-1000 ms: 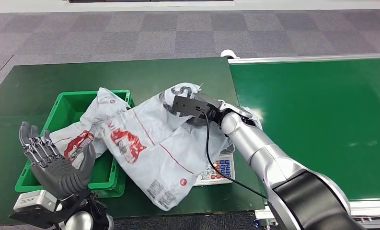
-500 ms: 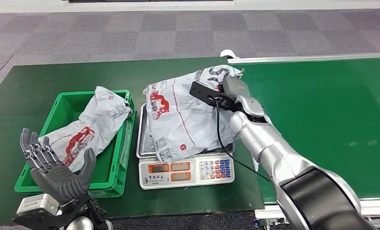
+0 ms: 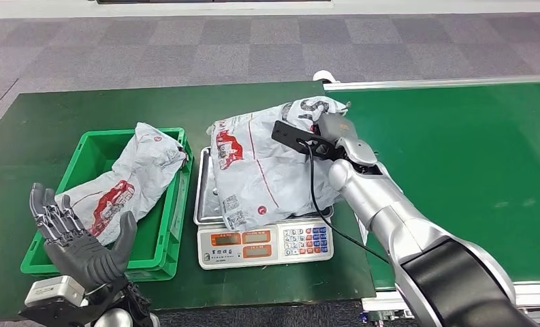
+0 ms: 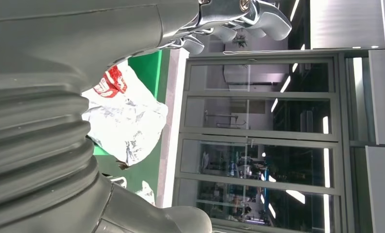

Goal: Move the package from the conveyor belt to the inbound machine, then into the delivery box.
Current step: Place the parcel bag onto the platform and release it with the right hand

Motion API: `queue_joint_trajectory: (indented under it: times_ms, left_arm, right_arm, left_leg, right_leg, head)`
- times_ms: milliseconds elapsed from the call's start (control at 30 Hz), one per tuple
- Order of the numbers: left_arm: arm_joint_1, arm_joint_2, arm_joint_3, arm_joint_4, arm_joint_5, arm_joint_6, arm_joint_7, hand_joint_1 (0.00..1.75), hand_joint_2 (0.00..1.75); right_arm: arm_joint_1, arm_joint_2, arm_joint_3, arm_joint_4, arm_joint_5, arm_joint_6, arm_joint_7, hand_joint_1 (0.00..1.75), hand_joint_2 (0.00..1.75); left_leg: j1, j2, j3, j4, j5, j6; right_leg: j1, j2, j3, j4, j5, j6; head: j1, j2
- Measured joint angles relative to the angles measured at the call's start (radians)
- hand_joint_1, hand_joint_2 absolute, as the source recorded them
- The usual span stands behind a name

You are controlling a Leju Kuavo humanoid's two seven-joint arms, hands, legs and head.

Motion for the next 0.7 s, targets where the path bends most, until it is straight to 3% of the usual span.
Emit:
queue_joint_trajectory:
  times_ms: [100, 200, 333, 600, 700]
  left_arm:
    - [0.000, 0.001, 0.000, 0.005, 0.000, -0.006, 0.000, 0.00, 1.75]
    - [-0.001, 0.002, 0.000, 0.011, 0.001, -0.009, 0.000, 0.00, 1.75]
    - [-0.002, 0.005, 0.000, 0.017, 0.001, -0.010, 0.000, 0.00, 1.75]
    - [-0.001, 0.006, 0.000, 0.019, 0.000, -0.016, 0.000, 0.00, 1.75]
    - [0.001, 0.006, 0.000, 0.019, -0.003, -0.016, 0.000, 0.00, 1.75]
  right_arm:
    - [0.001, -0.001, 0.006, 0.006, -0.005, 0.102, -0.048, 0.00, 1.75]
    - [0.006, -0.002, 0.012, 0.012, -0.044, 0.182, -0.143, 0.00, 1.75]
    - [0.016, -0.004, 0.012, 0.013, -0.127, 0.206, -0.311, 0.00, 1.75]
    - [0.023, -0.006, -0.009, 0.013, -0.213, 0.222, -0.392, 0.00, 1.75]
    - [0.028, -0.007, -0.019, 0.008, -0.219, 0.162, -0.408, 0.00, 1.75]
  left_leg:
    - [0.000, 0.000, 0.000, 0.000, 0.000, 0.000]
    - [0.000, 0.000, 0.000, 0.000, 0.000, 0.000]
    - [0.000, 0.001, 0.000, 0.000, 0.000, 0.000]
    - [0.000, 0.001, 0.000, 0.000, 0.000, 0.000]
    - [0.000, 0.001, 0.000, 0.000, 0.000, 0.000]
  right_leg:
    - [0.000, 0.000, 0.000, 0.000, 0.000, 0.000]
    - [0.000, 0.000, 0.000, 0.000, 0.000, 0.000]
    - [0.000, 0.001, -0.001, 0.000, 0.000, 0.000]
    - [0.000, 0.001, -0.001, 0.000, 0.000, 0.000]
    - [0.000, 0.001, 0.000, 0.000, 0.000, 0.000]
  head:
    - [0.000, 0.000]
    - [0.000, 0.000]
    - [0.000, 0.000]
    - [0.000, 0.000]
    - [0.000, 0.000]
